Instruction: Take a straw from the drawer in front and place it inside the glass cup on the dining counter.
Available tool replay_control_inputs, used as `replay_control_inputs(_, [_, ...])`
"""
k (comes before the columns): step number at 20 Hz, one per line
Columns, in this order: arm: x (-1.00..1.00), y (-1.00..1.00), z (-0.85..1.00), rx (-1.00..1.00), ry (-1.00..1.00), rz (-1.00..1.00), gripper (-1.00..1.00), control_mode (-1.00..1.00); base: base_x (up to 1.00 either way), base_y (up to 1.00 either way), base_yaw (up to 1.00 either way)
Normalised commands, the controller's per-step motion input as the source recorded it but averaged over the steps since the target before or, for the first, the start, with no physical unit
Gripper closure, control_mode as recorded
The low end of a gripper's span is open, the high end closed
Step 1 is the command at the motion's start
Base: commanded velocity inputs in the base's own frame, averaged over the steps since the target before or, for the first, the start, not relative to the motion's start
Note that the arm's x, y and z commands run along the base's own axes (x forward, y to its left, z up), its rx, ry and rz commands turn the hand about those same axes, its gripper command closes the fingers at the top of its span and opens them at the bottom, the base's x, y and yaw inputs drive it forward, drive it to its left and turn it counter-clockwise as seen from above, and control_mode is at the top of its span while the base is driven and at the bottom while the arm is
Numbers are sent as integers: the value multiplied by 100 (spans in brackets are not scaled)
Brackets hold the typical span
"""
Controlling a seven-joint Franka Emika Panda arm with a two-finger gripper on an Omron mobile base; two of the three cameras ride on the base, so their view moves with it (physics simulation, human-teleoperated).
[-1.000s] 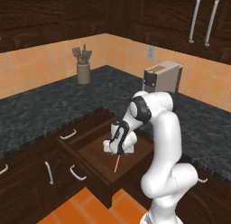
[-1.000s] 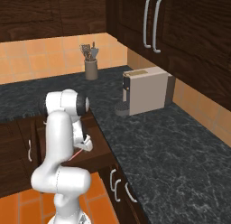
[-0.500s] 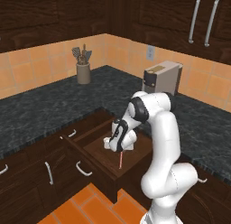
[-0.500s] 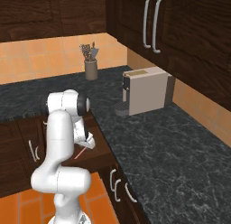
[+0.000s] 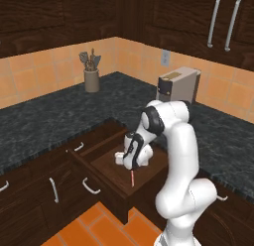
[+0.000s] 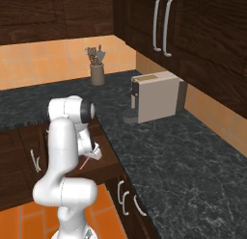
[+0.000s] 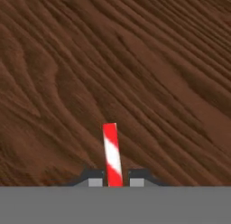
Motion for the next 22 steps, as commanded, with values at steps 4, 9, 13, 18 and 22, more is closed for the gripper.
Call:
replay_control_inputs(4, [-15,7,66,6,-6,0,100,-100,0,0,0])
replay_control_inputs(9, [-10,23,100,18,-1,0,100,-100,0,0,0])
replay_control_inputs(13, [4,14,100,14,-1,0,100,-100,0,0,0])
replay_control_inputs(18, [52,3,100,3,-6,0,100,-100,0,0,0])
replay_control_inputs(22, [89,0,100,0,-6,0,100,-100,0,0,0])
